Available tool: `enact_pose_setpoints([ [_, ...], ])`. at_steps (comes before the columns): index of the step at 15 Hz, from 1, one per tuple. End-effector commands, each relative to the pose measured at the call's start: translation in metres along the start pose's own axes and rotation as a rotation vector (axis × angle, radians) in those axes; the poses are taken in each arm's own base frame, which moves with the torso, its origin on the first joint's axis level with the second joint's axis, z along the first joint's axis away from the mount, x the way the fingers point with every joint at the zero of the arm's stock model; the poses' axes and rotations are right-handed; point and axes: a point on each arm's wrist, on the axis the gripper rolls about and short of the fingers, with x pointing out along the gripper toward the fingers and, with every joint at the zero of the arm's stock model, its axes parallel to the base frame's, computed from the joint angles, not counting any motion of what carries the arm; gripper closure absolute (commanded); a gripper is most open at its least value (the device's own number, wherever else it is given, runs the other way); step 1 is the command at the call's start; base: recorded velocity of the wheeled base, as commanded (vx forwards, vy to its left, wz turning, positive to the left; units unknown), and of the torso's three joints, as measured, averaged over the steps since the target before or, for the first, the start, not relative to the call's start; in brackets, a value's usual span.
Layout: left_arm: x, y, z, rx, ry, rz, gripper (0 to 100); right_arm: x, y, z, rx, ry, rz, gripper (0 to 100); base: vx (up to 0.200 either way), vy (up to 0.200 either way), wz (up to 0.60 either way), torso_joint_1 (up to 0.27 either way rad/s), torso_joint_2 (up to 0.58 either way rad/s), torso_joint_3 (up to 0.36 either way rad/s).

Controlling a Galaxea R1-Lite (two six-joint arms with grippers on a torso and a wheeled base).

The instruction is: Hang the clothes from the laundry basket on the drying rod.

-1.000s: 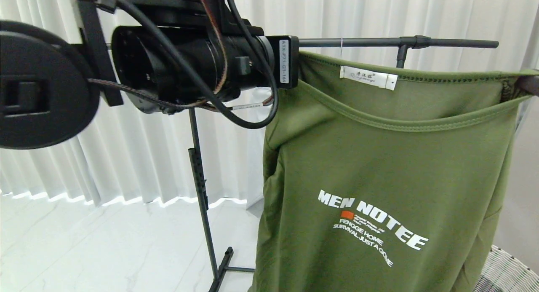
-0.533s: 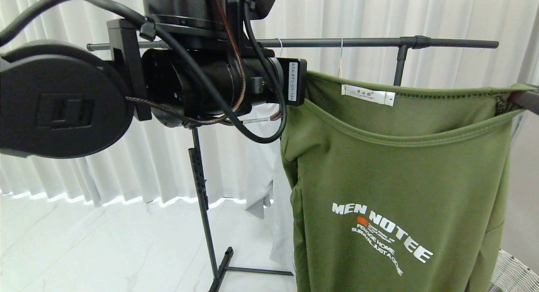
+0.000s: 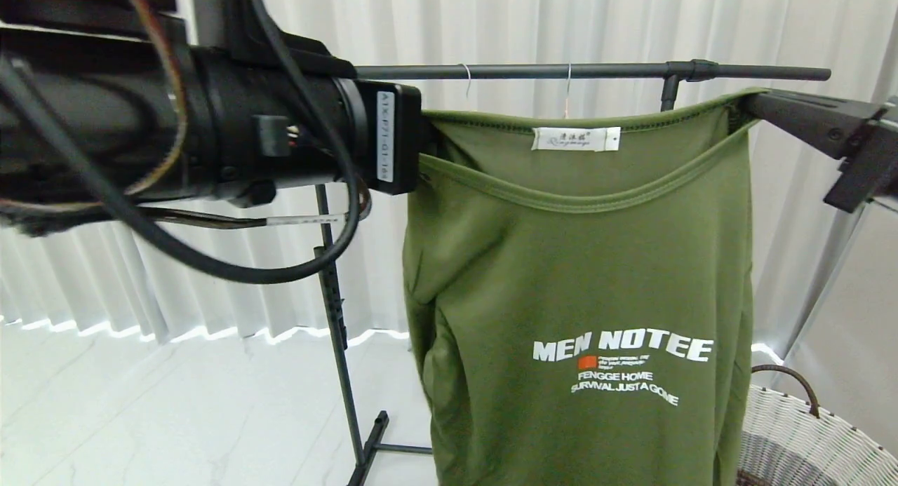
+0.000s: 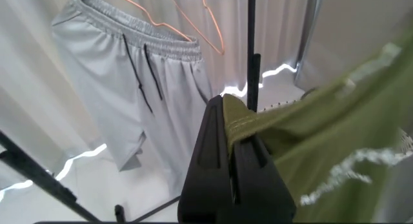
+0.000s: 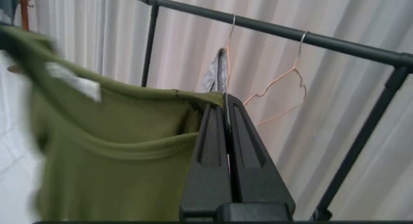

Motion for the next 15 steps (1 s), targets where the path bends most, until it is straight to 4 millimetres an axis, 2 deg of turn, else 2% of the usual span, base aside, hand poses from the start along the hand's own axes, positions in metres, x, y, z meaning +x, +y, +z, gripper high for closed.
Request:
enact_pose_setpoints([
  [1,-0.04,0.0,0.002,0.004,-0.05,-0.026,100,0.042,-0.01,-0.017,0.005,0.052,0.006,100,0.0,0.0,0.0,0.0,0.0,0.0],
  [4,-0.061,-0.011,-0.005,0.018,-0.057,-0.094,100,0.06,-0.012,-0.026,0.006,0.077,0.012,100,0.0,0.0,0.0,0.0,0.0,0.0],
  [7,-0.064,-0.012,-0.012,0.028,-0.04,-0.102,100,0.063,-0.012,-0.031,0.004,0.082,0.011,100,0.0,0.0,0.0,0.0,0.0,0.0],
  [10,-0.051,-0.008,-0.013,0.03,-0.019,-0.074,100,0.05,-0.013,-0.023,0.0,0.06,-0.004,100,0.0,0.0,0.0,0.0,0.0,0.0],
  [13,-0.025,0.002,-0.002,0.042,-0.02,-0.009,100,0.033,-0.022,-0.007,-0.019,0.011,-0.054,100,0.0,0.0,0.0,0.0,0.0,0.0],
  [15,-0.014,0.0,0.006,0.038,-0.037,-0.01,100,0.017,-0.022,0.003,-0.027,-0.007,-0.071,100,0.0,0.0,0.0,0.0,0.0,0.0],
])
